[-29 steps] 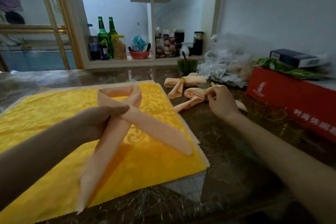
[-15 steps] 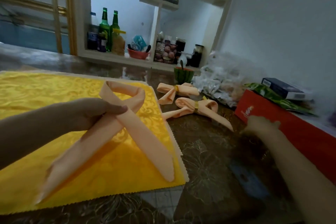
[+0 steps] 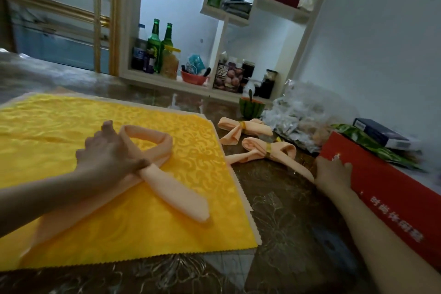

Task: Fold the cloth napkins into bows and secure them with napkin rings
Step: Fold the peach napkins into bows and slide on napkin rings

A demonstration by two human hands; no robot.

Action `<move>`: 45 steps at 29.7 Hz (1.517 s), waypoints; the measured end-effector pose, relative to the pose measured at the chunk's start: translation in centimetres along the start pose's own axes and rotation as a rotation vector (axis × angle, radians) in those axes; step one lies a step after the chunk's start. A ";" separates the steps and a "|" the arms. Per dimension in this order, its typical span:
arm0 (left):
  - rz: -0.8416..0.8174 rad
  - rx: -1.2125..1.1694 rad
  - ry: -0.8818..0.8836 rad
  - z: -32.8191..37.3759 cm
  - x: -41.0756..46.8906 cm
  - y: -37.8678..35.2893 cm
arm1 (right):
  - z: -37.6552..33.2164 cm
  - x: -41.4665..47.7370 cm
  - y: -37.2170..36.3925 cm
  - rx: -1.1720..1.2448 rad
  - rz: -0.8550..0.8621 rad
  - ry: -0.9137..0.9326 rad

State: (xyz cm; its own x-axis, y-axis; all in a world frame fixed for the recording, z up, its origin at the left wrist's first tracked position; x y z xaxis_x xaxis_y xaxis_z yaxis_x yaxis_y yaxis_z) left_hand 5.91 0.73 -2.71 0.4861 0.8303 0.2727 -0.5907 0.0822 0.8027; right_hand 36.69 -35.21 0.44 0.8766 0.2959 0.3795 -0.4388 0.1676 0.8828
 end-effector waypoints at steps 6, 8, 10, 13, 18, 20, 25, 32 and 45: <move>0.108 0.289 -0.938 5.5 -3.5 0.1 | -3.1 -1.4 9.4 0.541 0.321 0.082; -0.158 0.216 -0.975 5.8 -4.5 -1.3 | -6.6 -2.9 12.9 0.779 0.260 0.205; -0.351 0.213 -0.890 5.0 -4.4 -3.3 | -10.5 -5.4 15.5 0.823 0.233 0.366; -0.408 0.151 -0.868 4.9 -4.4 -3.8 | -16.4 -9.6 16.9 0.924 0.107 0.593; -0.331 0.113 -0.860 6.0 -4.1 -3.2 | -22.9 -13.4 15.6 1.054 -0.184 0.801; -0.303 0.060 -0.819 6.0 -3.9 -3.0 | -24.1 -13.8 14.8 1.070 -0.311 0.799; -0.265 -0.179 -0.681 4.7 -3.3 -3.3 | -23.7 -12.8 13.0 1.160 -0.407 0.601; -0.087 -0.082 -0.738 5.4 -4.0 -2.8 | -24.8 -12.8 12.6 0.723 -0.367 0.729; -0.214 -0.140 -0.765 5.7 -6.1 -1.7 | -24.6 -13.3 12.0 0.904 -0.353 0.598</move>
State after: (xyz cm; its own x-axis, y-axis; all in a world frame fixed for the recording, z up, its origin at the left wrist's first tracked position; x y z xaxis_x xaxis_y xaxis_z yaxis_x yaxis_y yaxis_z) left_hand 7.65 -7.61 -2.64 0.8743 0.1853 0.4486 -0.4852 0.3077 0.8185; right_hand 14.89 -13.97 -0.86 0.5820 0.8080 0.0915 0.3287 -0.3367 0.8824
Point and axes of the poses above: each hand's wrist, its own x-axis towards the middle knuckle, its own y-axis out of the back of the hand, z = x × y, the point moved 8 cm from there along x, towards the middle knuckle, and after that the axes turned 4 degrees about z, right-handed, at the moved point
